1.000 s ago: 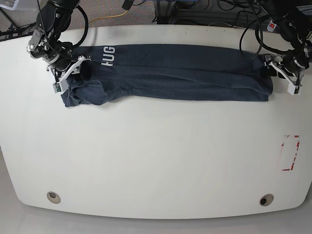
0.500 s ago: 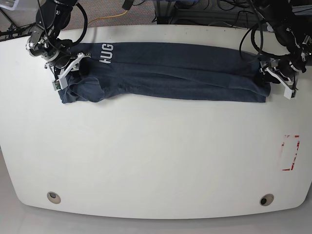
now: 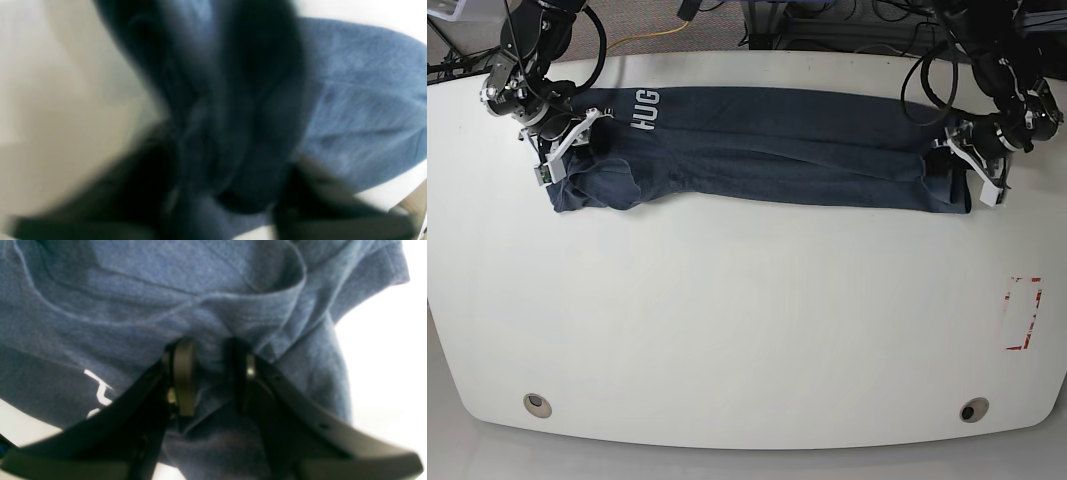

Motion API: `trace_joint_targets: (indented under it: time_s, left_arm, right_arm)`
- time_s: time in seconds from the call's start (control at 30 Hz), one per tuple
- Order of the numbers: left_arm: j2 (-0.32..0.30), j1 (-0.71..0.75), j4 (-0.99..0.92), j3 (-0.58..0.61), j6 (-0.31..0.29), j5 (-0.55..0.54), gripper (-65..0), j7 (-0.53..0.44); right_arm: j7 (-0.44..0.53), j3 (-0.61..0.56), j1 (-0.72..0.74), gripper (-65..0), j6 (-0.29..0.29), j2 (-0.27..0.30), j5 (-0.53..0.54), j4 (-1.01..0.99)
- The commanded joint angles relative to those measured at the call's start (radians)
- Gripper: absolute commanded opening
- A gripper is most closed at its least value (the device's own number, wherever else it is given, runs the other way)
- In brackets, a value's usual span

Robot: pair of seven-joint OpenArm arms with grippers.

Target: Fold the T-shirt properly

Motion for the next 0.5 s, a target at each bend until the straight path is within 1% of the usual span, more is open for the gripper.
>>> trace_joint_targets:
  time_s: [0.0, 0.1, 0.4, 0.47]
  left_arm:
    - [-0.013, -0.004, 0.019, -0.002, -0.001, 0.004, -61.2, 0.013]
    - [-0.016, 0.003, 0.062, -0.002, -0.001, 0.004, -61.2, 0.013]
    - [-0.008, 0.099, 0.402, 0.008, -0.001, 0.004, -61.8, 0.014]
    - [0.016, 0.108, 0.457, 0.047, -0.001, 0.003, -61.7, 0.016]
  right_arm:
    - [-0.003, 0.005, 0.003, -47.6, -0.002, 0.012, -0.005, 0.014]
    - [-0.003, 0.005, 0.003, -47.6, -0.002, 0.012, -0.005, 0.012]
    - [-0.003, 0.003, 0.003, -47.6, -0.002, 0.012, -0.005, 0.012]
    - [-0.003, 0.000, 0.003, -47.6, -0.002, 0.012, -0.005, 0.012]
